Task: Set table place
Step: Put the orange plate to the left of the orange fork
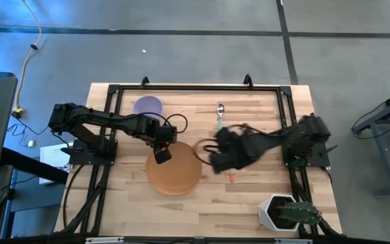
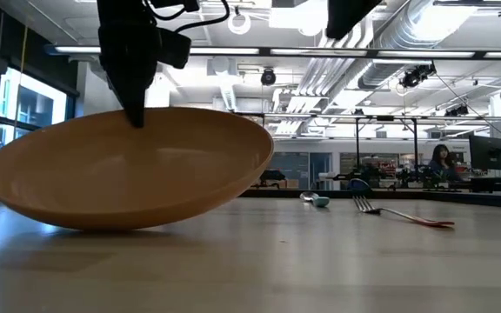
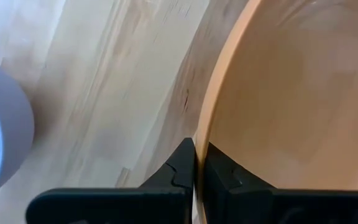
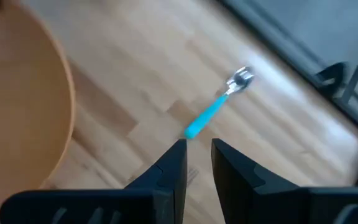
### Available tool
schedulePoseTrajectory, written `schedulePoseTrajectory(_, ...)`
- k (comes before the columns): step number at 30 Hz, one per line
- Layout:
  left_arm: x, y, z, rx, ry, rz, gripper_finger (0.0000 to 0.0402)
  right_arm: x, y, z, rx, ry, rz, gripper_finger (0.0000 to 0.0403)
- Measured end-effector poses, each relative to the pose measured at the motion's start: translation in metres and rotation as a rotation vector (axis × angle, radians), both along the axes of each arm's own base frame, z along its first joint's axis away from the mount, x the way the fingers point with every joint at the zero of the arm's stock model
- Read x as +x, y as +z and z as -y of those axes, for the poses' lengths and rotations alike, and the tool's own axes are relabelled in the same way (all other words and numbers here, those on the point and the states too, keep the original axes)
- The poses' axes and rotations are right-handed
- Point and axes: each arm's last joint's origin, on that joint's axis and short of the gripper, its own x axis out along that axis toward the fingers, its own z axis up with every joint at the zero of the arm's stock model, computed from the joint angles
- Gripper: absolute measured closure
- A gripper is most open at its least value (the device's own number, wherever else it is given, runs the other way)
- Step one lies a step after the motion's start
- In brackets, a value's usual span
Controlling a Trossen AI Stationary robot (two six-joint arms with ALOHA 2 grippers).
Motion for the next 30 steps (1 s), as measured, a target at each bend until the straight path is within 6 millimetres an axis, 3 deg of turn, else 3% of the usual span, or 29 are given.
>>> schedulePoseTrajectory(6,0.000,0.000,0.001,-0.020,-0.003,0.005,0.0401,-0.065,0.047,-0.017,-0.072,-0.013,0.274,0.0338)
schedulePoseTrajectory(8,0.000,0.000,0.001,-0.029,-0.006,0.002,0.0401,-0.082,0.048,-0.018,-0.059,-0.023,0.340,0.0338)
schedulePoseTrajectory(11,-0.002,-0.001,0.004,-0.071,-0.035,-0.021,0.0401,-0.098,0.032,-0.016,-0.024,-0.059,0.363,0.0338)
schedulePoseTrajectory(20,-0.020,-0.018,0.036,-0.178,-0.115,-0.182,0.0401,-0.107,-0.024,-0.012,0.105,-0.095,0.427,0.0338)
schedulePoseTrajectory(25,-0.025,-0.039,0.055,-0.258,-0.105,-0.173,0.0401,-0.108,-0.031,-0.012,0.111,-0.092,0.438,0.0338)
schedulePoseTrajectory(30,-0.013,-0.046,0.052,-0.256,-0.005,-0.021,0.0401,-0.107,-0.031,-0.012,0.099,-0.079,0.436,0.0338)
